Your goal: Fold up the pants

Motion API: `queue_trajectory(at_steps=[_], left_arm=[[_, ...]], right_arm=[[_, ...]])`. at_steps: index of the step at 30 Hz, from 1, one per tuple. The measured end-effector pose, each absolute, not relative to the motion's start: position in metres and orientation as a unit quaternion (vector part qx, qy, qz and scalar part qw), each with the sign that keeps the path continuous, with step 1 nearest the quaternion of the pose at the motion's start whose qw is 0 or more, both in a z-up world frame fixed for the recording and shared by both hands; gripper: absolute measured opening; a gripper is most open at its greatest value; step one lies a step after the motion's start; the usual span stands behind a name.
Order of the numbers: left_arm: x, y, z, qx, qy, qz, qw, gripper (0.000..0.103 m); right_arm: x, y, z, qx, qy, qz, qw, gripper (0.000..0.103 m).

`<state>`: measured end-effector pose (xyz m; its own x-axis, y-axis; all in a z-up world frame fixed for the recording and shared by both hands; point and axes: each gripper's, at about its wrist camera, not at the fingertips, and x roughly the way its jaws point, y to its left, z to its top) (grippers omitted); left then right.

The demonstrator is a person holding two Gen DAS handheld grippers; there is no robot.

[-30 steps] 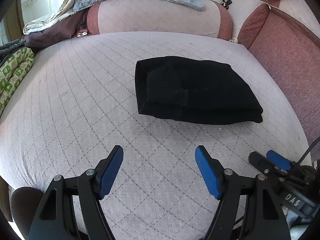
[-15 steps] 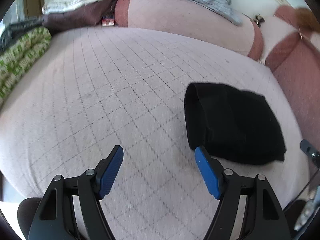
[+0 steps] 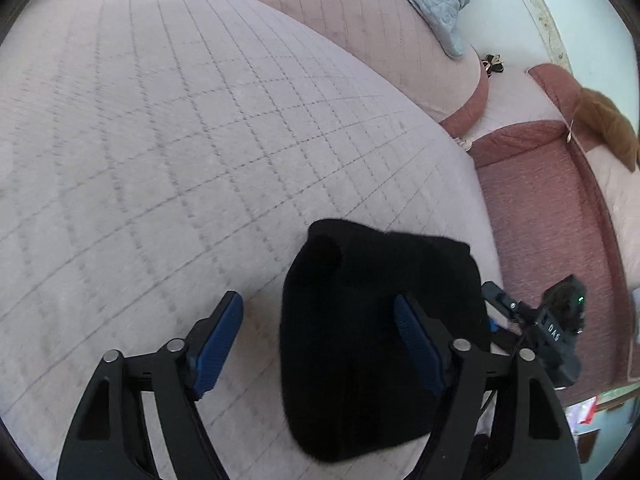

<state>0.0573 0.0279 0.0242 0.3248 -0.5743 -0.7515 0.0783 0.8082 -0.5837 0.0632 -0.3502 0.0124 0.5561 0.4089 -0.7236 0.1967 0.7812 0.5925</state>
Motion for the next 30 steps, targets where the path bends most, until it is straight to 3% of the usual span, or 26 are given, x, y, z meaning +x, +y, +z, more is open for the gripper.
queue_trajectory(at_steps=[4, 8, 13, 16, 19, 21, 30], left_arm=[[0.064, 0.018, 0.024, -0.221, 0.536, -0.219, 0.785, 0.086], [0.065, -0.005, 0.024, -0.18, 0.528, -0.225, 0.799, 0.103], [0.062, -0.033, 0.024, -0.146, 0.528, -0.231, 0.804, 0.103], [0.058, -0.041, 0.031, -0.14, 0.536, -0.227, 0.801, 0.087], [0.051, -0.039, 0.042, -0.126, 0.531, -0.218, 0.809, 0.071], [0.049, -0.035, 0.047, -0.132, 0.529, -0.216, 0.81, 0.062], [0.036, -0.019, 0.056, -0.173, 0.529, -0.188, 0.81, 0.059]], right_arm=[[0.066, -0.35, 0.006, 0.35, 0.447, 0.093, 0.818, 0.087], [0.066, -0.352, -0.004, 0.387, 0.434, 0.134, 0.803, 0.091], [0.062, -0.334, -0.007, 0.381, 0.431, 0.181, 0.797, 0.093], [0.059, -0.315, -0.003, 0.358, 0.441, 0.198, 0.799, 0.087], [0.059, -0.306, -0.003, 0.357, 0.452, 0.201, 0.792, 0.06], [0.058, -0.306, 0.001, 0.358, 0.448, 0.198, 0.795, 0.054], [0.05, -0.279, 0.038, 0.29, 0.41, 0.215, 0.838, 0.044]])
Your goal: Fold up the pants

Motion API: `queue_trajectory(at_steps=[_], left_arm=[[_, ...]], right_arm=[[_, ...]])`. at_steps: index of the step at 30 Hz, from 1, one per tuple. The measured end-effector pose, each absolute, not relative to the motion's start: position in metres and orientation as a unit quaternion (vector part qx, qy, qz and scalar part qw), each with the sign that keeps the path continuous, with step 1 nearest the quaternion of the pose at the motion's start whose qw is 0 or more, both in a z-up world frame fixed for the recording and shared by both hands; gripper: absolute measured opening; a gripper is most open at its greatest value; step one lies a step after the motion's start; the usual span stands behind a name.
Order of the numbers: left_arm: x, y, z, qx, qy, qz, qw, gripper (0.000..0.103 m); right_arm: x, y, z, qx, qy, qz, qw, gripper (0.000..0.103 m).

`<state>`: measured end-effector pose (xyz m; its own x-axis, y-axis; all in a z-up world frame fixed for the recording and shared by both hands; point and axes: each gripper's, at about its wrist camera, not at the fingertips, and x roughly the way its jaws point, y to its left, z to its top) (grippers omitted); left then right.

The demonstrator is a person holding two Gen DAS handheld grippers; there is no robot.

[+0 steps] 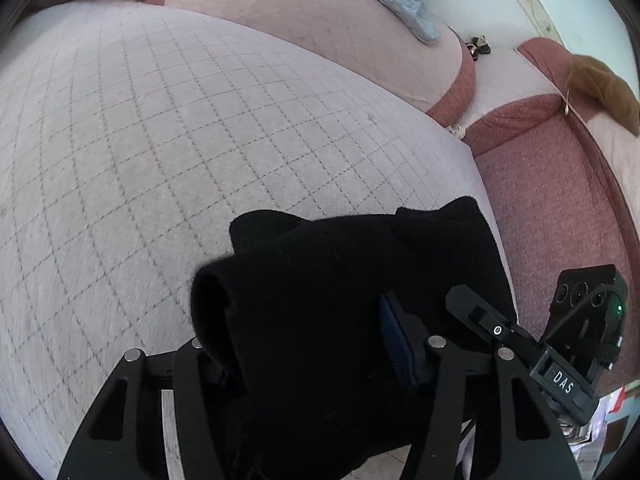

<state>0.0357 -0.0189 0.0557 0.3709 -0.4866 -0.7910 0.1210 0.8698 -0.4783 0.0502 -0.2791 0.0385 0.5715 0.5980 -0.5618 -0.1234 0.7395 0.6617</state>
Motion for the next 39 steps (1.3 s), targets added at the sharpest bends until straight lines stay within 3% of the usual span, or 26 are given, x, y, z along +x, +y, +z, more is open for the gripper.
queue_trajectory(at_steps=[16, 25, 28, 35, 39], left_arm=[[0.073, -0.032, 0.076, -0.164, 0.495, -0.158, 0.839, 0.058], [0.117, -0.044, 0.063, -0.156, 0.493, -0.125, 0.846, 0.058], [0.127, -0.034, 0.045, -0.173, 0.511, -0.11, 0.835, 0.059], [0.13, -0.018, 0.029, -0.224, 0.527, -0.133, 0.809, 0.066], [0.129, -0.012, 0.037, -0.251, 0.532, -0.149, 0.795, 0.066]], right_arm=[[0.082, -0.257, 0.045, 0.212, 0.399, 0.198, 0.87, 0.044], [0.126, -0.266, 0.035, 0.238, 0.39, 0.182, 0.87, 0.044], [0.13, -0.272, 0.031, 0.242, 0.401, 0.16, 0.869, 0.049], [0.138, -0.295, 0.014, 0.286, 0.452, 0.114, 0.837, 0.075], [0.138, -0.311, 0.015, 0.311, 0.46, 0.108, 0.824, 0.078]])
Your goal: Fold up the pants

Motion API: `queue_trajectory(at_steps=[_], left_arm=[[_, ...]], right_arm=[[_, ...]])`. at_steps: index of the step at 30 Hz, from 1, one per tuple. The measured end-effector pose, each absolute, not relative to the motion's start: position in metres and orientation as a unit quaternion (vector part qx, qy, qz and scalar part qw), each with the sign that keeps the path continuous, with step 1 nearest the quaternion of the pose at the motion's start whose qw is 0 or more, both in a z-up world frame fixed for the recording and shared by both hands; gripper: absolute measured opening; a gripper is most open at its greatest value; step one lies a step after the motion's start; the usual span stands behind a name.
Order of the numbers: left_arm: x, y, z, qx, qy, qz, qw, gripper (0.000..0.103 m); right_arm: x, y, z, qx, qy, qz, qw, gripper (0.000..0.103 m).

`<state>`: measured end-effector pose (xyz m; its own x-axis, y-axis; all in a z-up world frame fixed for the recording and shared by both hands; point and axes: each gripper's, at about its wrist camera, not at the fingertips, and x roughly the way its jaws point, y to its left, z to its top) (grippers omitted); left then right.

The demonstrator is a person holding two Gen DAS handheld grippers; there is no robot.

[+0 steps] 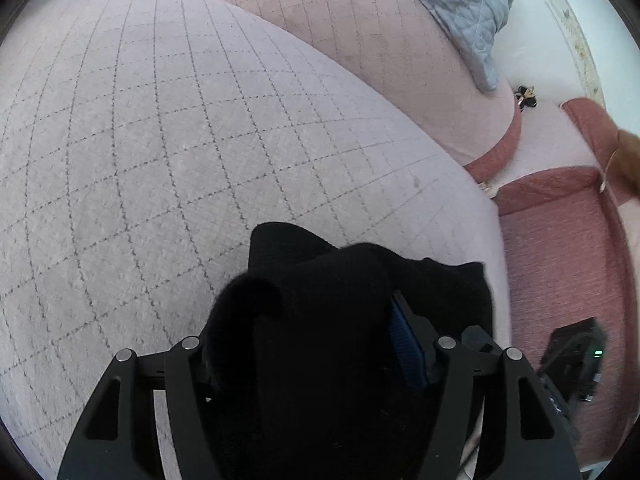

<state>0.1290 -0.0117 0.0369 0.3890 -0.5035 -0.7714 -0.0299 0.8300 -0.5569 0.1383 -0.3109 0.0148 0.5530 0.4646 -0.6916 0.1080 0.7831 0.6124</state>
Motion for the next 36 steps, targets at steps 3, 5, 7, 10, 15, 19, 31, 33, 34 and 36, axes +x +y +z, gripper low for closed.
queue_trajectory(at_steps=[3, 5, 7, 10, 15, 19, 31, 33, 34, 36], left_arm=[[0.124, 0.0, 0.049, -0.256, 0.523, -0.148, 0.799, 0.066], [0.122, 0.01, 0.057, -0.256, 0.517, -0.148, 0.803, 0.066], [0.121, 0.023, 0.061, -0.26, 0.513, -0.14, 0.806, 0.066], [0.121, 0.042, 0.065, -0.29, 0.505, -0.123, 0.804, 0.066], [0.115, 0.013, 0.084, -0.264, 0.483, -0.161, 0.819, 0.068], [0.119, -0.021, 0.082, -0.219, 0.483, -0.184, 0.828, 0.079], [0.144, -0.05, 0.044, -0.161, 0.508, -0.161, 0.831, 0.095], [0.14, -0.042, 0.051, -0.185, 0.502, -0.166, 0.828, 0.095], [0.137, -0.035, 0.057, -0.199, 0.497, -0.166, 0.828, 0.095], [0.128, -0.024, 0.069, -0.205, 0.485, -0.157, 0.836, 0.095]], right_arm=[[0.132, -0.327, 0.019, 0.328, 0.456, 0.099, 0.822, 0.078], [0.128, -0.342, 0.023, 0.346, 0.446, 0.085, 0.821, 0.079], [0.123, -0.359, 0.027, 0.366, 0.432, 0.065, 0.822, 0.079], [0.108, -0.382, 0.036, 0.399, 0.378, 0.029, 0.835, 0.079], [0.102, -0.38, 0.054, 0.454, 0.297, 0.143, 0.828, 0.079], [0.121, -0.347, 0.047, 0.445, 0.319, 0.222, 0.807, 0.079], [0.142, -0.341, 0.015, 0.409, 0.391, 0.135, 0.813, 0.081], [0.137, -0.35, 0.02, 0.407, 0.385, 0.119, 0.82, 0.082], [0.136, -0.354, 0.024, 0.409, 0.376, 0.114, 0.824, 0.082], [0.13, -0.365, 0.03, 0.406, 0.36, 0.097, 0.835, 0.082]])
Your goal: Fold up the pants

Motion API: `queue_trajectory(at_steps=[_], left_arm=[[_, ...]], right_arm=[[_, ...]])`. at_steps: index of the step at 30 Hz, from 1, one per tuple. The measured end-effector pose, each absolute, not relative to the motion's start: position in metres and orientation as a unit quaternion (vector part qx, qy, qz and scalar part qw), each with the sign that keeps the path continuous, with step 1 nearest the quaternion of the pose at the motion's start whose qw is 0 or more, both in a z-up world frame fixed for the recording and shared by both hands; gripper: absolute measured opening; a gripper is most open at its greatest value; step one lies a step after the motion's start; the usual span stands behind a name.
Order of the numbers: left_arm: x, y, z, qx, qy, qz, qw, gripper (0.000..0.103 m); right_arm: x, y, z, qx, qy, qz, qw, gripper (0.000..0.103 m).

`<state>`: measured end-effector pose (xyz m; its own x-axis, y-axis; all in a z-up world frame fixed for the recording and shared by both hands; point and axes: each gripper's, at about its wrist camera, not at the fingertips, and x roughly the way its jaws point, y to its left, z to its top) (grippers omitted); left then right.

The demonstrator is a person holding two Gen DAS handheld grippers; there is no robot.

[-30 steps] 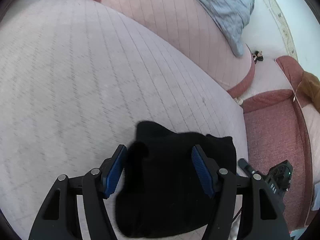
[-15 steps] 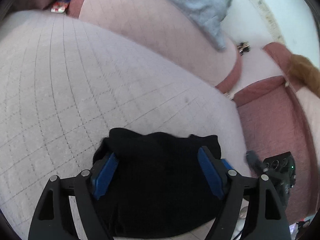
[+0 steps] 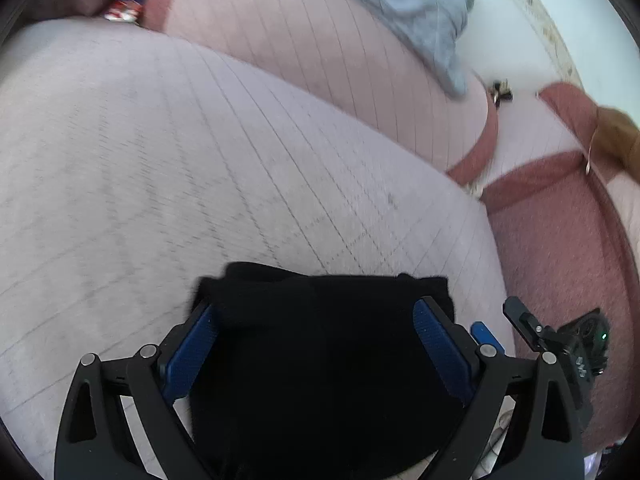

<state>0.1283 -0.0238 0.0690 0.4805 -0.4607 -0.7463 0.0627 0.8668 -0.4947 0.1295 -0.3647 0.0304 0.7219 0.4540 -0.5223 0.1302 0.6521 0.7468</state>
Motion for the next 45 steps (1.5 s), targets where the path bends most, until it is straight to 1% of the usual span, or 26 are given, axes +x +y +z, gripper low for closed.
queue_trajectory(at_steps=[5, 9, 12, 18, 24, 25, 27, 31, 34, 37, 41, 45], left_arm=[[0.088, 0.0, 0.11, -0.171, 0.442, -0.131, 0.871, 0.095], [0.04, 0.007, 0.136, -0.109, 0.4, -0.101, 0.905, 0.095], [0.009, 0.007, 0.143, -0.073, 0.382, -0.076, 0.918, 0.095], [-0.035, 0.022, 0.15, -0.044, 0.365, -0.058, 0.928, 0.095], [-0.077, 0.032, 0.172, 0.007, 0.285, -0.006, 0.958, 0.097], [-0.081, 0.033, 0.174, 0.006, 0.276, -0.004, 0.961, 0.097], [-0.089, 0.036, 0.179, -0.006, 0.265, -0.005, 0.964, 0.103], [-0.093, 0.039, 0.182, -0.043, 0.287, -0.003, 0.957, 0.103], [-0.095, 0.041, 0.177, -0.072, 0.314, -0.012, 0.947, 0.103], [-0.101, 0.04, 0.17, -0.087, 0.325, -0.017, 0.942, 0.103], [-0.108, 0.033, 0.167, -0.069, 0.335, -0.011, 0.94, 0.103], [-0.117, 0.024, 0.168, -0.025, 0.318, 0.028, 0.947, 0.103]], right_arm=[[0.112, -0.368, 0.05, 0.355, 0.338, 0.06, 0.87, 0.082], [0.091, -0.355, 0.057, 0.32, 0.339, 0.056, 0.883, 0.082], [0.069, -0.34, 0.057, 0.307, 0.344, 0.054, 0.886, 0.082], [0.013, -0.298, 0.064, 0.251, 0.349, 0.035, 0.902, 0.082], [-0.057, -0.27, 0.052, 0.222, 0.38, 0.011, 0.898, 0.082], [-0.067, -0.267, 0.053, 0.216, 0.381, 0.007, 0.899, 0.082], [-0.085, -0.259, 0.057, 0.204, 0.382, 0.002, 0.901, 0.082], [-0.103, -0.244, 0.068, 0.189, 0.387, 0.003, 0.902, 0.082], [-0.108, -0.233, 0.075, 0.184, 0.392, 0.011, 0.901, 0.083], [-0.111, -0.224, 0.08, 0.17, 0.392, 0.012, 0.904, 0.083], [-0.116, -0.216, 0.082, 0.141, 0.391, 0.007, 0.909, 0.083], [-0.119, -0.212, 0.082, 0.129, 0.395, 0.008, 0.91, 0.084]])
